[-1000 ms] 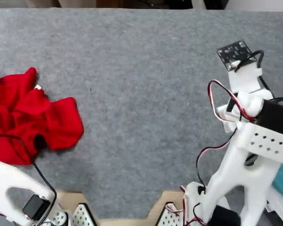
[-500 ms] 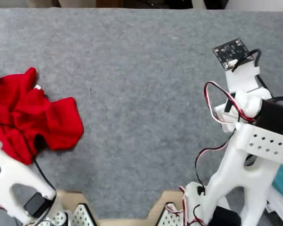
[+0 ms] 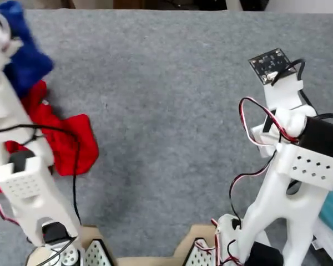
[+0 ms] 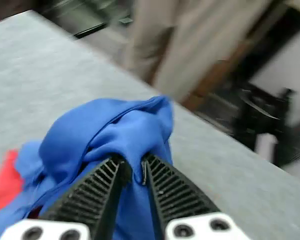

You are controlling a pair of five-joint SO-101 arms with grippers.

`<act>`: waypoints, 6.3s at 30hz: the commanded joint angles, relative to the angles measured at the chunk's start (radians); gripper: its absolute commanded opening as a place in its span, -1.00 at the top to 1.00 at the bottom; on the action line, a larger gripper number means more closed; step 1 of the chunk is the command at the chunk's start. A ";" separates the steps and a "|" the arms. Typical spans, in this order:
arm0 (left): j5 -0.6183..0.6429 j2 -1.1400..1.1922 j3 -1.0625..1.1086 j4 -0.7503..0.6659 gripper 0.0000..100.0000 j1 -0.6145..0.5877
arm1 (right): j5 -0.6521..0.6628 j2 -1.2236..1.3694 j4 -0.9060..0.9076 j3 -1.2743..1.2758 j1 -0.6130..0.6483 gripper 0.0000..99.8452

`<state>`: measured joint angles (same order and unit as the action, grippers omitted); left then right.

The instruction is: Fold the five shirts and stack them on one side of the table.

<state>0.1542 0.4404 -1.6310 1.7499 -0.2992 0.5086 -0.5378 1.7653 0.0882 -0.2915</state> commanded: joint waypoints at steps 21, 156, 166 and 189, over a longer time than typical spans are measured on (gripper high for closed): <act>-0.074 -0.077 0.382 0.012 0.89 0.749 | 0.000 0.008 -0.054 0.033 0.007 0.47; -0.037 0.254 0.640 0.014 0.51 -0.308 | -0.021 1.343 -0.167 -1.122 0.650 0.48; 0.175 0.039 1.224 -0.147 0.51 0.241 | -0.051 1.538 -0.302 -1.175 0.590 0.63; 0.493 0.337 1.074 -0.450 0.80 0.489 | -0.153 1.779 -0.353 -1.598 0.140 0.99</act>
<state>0.6375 0.7672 -0.5048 1.3065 0.1887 0.3598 1.2543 1.4369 -1.4569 -0.1212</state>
